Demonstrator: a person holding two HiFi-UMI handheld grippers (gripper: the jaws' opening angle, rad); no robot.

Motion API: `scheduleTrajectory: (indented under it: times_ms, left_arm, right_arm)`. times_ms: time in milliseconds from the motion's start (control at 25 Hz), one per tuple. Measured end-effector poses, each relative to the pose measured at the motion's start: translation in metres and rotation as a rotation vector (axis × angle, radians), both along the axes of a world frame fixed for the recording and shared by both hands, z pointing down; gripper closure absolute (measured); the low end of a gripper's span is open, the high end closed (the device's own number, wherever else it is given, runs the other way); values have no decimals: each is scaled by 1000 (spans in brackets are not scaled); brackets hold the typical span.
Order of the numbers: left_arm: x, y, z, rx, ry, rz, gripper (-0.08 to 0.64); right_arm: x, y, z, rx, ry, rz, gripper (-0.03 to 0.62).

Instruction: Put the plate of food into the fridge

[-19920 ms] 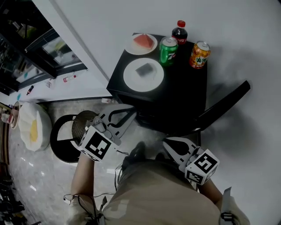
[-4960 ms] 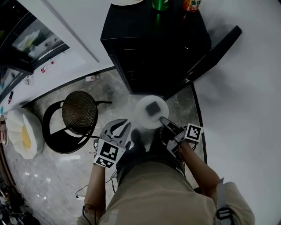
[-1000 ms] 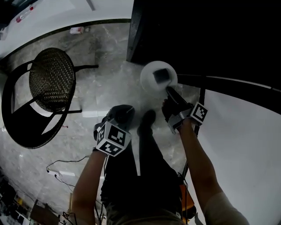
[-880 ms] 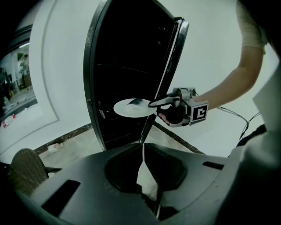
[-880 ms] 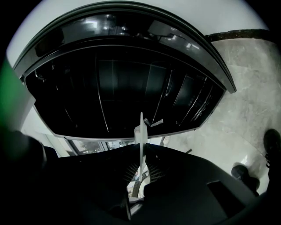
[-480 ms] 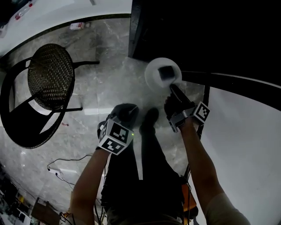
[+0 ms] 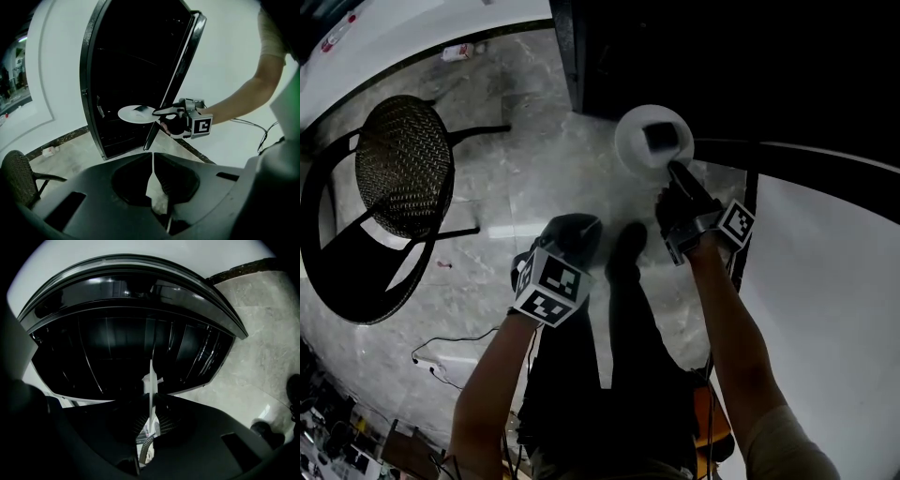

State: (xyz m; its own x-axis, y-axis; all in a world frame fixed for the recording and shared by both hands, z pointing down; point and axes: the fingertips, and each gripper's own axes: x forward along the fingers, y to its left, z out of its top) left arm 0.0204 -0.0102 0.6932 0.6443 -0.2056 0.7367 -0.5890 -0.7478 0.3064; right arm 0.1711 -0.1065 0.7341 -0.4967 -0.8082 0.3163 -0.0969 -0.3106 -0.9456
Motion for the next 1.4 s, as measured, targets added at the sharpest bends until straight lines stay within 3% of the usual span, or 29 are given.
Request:
scheduleTrajectory:
  times_ms: [360,680,1400]
  left_arm:
    - [6,-8,8,27,-14,9,541]
    - [12,-11,27,21,-25,8,541]
    - [14,-12,65,9,-32,19,541]
  right_arm:
    - [7,-2,26,-11,18,10,557]
    - [10,-2,43,-22,57,-39,557]
    - [28,-5,85,-51,80,21,557]
